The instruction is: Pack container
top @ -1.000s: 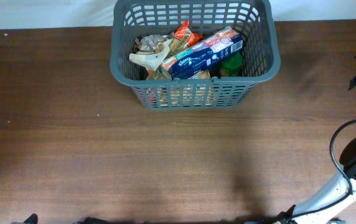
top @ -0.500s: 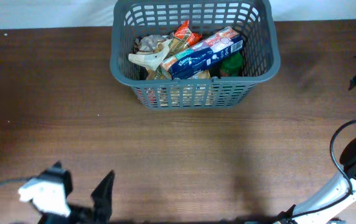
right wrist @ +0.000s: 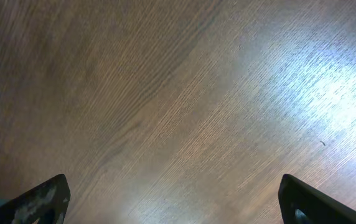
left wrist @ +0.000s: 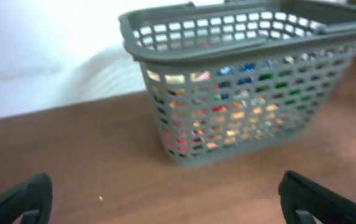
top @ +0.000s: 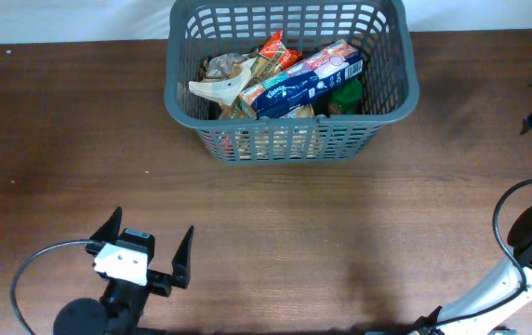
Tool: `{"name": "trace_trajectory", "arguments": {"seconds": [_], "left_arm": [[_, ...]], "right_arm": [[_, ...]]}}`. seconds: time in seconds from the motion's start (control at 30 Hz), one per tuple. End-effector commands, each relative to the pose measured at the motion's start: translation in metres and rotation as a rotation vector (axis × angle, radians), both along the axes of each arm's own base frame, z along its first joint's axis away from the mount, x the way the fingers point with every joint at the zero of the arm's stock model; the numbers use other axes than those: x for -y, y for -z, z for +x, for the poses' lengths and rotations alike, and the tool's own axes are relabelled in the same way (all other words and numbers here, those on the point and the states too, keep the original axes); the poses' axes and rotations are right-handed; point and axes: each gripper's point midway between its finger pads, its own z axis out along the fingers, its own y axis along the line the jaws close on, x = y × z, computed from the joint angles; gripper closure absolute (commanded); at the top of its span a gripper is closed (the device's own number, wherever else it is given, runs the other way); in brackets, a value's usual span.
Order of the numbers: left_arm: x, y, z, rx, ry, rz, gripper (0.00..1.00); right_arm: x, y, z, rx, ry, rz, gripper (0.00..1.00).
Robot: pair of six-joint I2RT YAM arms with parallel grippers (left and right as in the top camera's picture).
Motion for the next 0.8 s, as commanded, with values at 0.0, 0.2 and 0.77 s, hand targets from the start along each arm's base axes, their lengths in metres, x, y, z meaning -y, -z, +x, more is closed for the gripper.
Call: {"name": "trace_trajectory", "arguments": {"seconds": [0.0,0.2,0.77], "left_arm": [[-0.009,0.013,0.002,0.052,-0.040,0.012,0.01],[-0.022,0.021,0.016,0.146,-0.110,0.007,0.01],[-0.028,0.063,0.045,0.214,-0.139,0.005,0.01]], "right_arm": [[0.000,-0.005,-0.001,0.004,0.007,-0.013,0.01],[0.000,-0.005,-0.001,0.005,0.007,-0.012,0.01],[0.000,-0.005,-0.001,0.005,0.007,-0.012,0.01]]}}
